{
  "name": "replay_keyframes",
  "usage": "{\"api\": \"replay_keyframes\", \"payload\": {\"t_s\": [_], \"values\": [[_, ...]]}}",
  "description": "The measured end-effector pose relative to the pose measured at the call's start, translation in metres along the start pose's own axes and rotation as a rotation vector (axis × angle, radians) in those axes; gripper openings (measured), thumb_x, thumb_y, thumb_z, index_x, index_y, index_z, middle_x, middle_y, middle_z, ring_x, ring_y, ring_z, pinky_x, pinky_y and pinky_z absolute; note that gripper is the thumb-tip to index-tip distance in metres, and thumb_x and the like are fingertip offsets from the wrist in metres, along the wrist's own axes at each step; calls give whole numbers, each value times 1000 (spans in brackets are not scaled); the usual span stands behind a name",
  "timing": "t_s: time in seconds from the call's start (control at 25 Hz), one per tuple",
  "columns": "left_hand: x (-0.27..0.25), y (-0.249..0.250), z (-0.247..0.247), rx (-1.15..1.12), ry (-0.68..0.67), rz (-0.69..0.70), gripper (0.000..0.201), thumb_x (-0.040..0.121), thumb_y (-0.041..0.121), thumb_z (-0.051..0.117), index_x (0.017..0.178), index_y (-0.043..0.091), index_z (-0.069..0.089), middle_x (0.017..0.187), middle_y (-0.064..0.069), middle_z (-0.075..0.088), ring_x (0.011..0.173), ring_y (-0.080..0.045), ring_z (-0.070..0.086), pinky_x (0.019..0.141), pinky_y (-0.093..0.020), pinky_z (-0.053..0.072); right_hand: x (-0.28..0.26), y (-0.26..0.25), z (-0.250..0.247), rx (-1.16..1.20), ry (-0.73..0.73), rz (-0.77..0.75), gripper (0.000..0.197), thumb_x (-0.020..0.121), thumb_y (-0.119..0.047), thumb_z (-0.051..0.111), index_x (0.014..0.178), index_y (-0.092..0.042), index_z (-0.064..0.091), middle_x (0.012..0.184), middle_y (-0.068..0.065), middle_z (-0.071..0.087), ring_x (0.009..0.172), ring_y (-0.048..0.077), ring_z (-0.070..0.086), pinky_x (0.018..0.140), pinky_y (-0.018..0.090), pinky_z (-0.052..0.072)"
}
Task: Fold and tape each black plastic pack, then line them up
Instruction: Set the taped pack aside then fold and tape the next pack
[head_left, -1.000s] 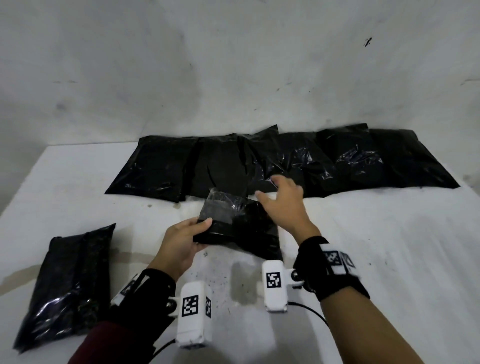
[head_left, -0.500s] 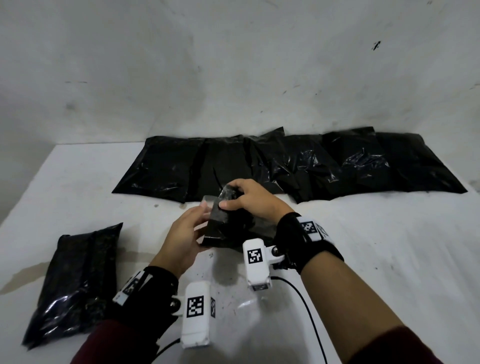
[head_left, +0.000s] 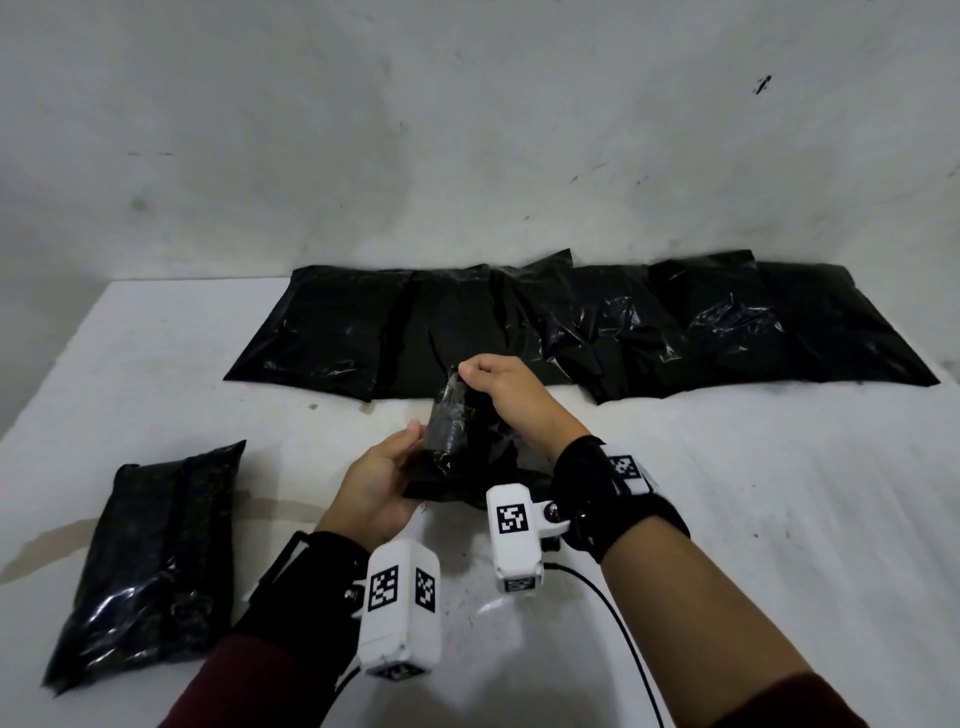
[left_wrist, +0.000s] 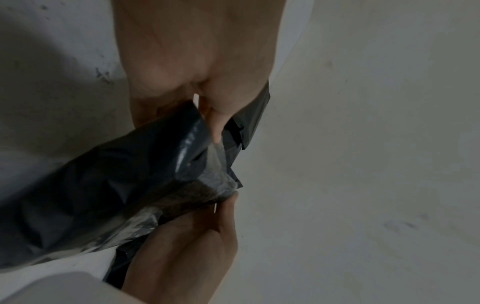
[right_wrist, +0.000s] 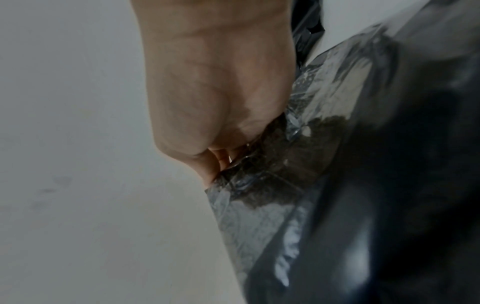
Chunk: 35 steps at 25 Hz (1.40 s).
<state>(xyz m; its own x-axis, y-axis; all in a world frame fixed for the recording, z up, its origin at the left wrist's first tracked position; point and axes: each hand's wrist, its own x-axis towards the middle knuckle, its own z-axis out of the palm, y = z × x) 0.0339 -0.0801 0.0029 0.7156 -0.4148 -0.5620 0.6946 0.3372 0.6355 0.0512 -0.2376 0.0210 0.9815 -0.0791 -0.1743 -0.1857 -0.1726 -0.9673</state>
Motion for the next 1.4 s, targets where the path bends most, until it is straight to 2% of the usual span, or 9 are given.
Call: {"api": "replay_keyframes", "payload": {"t_s": [0.2,0.44,0.64,0.76,0.84,1.0,1.12,1.28,1.4], "values": [[1,-10,9,-35,2,55,29,96,13,40,114,0,59,96,-13,66,75,-19,65,59,-24,56,1,1,4,27,38,-15,20,94,-17,53,76,-14,61,75,0,59,73,9,53,72,22,42],[4,-12,8,232,202,253,14,90,5,50,84,3,62,73,-12,64,62,-21,60,48,-20,50,2,2,8,-32,70,-40,26,94,-18,54,68,-19,58,67,-6,56,66,5,50,70,23,40],[-6,-3,6,414,72,269,32,92,31,54,86,4,70,78,-9,72,73,-22,68,62,-25,53,7,1,15,-217,83,-51,26,94,-22,53,69,-20,55,68,-8,54,68,5,49,72,25,38],[-3,-6,-9,554,176,283,16,78,15,71,80,-1,69,75,-14,69,73,-29,64,68,-33,53,7,4,23,-176,65,-13,14,95,-26,51,91,-17,61,82,-4,60,83,11,57,79,24,44],[2,-11,-22,633,281,254,19,78,17,73,79,-2,70,77,-18,70,79,-36,66,77,-41,55,0,5,20,-188,93,4,26,97,-26,47,118,-14,55,90,-5,59,92,13,56,79,17,43],[2,-17,-30,1388,529,508,54,87,39,58,118,-6,55,106,-21,64,102,-38,57,85,-40,45,-23,25,9,-391,291,6,44,101,-22,37,142,-8,35,139,8,47,134,21,35,109,26,28],[14,-24,-19,1548,385,820,61,92,41,31,132,-4,45,133,-21,49,126,-40,42,107,-44,33,-42,43,21,-643,218,-32,49,103,-28,24,147,-9,24,156,6,21,146,19,3,117,31,5],[36,-47,-16,1758,136,810,61,92,43,3,145,14,6,154,4,3,142,-10,-6,115,-28,-1,-50,68,33,-1049,63,-125,69,87,-38,-7,151,-13,4,159,4,-6,145,17,-12,116,41,-10],[41,-54,-25,1752,174,832,57,94,38,10,146,14,11,153,4,5,142,-8,-5,116,-27,-3,-49,77,37,-1105,127,-169,64,91,-35,2,150,-12,7,158,3,-2,145,17,-7,113,38,-12]]}}
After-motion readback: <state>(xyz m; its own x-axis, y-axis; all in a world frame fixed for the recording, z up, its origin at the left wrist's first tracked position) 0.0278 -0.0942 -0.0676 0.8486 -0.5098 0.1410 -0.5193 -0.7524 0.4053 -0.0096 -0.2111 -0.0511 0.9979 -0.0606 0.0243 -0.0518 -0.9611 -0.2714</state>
